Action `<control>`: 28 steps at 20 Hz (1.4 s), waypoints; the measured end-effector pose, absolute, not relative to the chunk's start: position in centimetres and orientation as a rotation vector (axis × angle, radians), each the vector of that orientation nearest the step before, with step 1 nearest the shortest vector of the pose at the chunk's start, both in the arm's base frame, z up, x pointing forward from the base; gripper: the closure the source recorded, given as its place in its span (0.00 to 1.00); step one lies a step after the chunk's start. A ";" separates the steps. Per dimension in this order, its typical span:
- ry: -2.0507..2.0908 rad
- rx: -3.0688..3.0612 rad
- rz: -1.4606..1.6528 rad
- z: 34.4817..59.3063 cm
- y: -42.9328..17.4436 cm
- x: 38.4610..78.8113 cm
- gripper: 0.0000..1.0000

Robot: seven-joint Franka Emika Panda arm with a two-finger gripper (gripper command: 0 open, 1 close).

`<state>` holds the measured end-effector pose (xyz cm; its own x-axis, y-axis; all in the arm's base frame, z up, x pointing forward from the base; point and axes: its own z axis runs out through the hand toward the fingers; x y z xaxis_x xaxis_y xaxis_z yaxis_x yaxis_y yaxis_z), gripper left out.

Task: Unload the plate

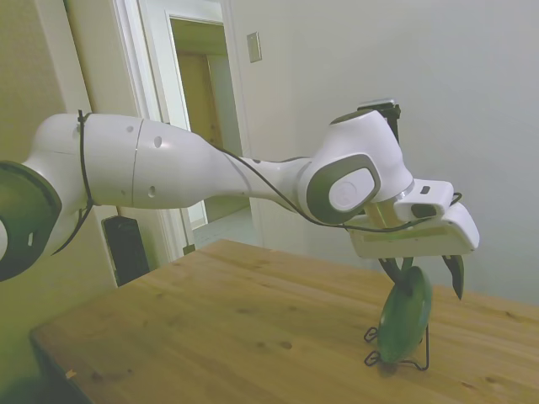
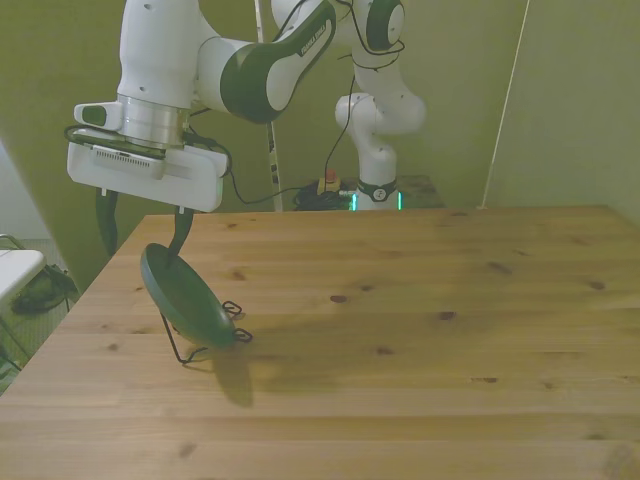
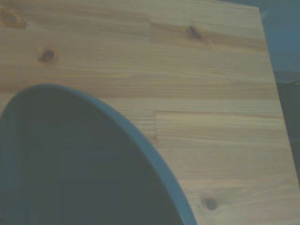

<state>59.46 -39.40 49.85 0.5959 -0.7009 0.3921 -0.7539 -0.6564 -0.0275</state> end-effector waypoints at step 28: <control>-1.180 2.756 0.535 50.9 -39.5 61.4 1.00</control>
<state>61.36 -39.53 50.93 0.6391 -0.6827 0.3542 -0.7164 -0.6960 -0.0489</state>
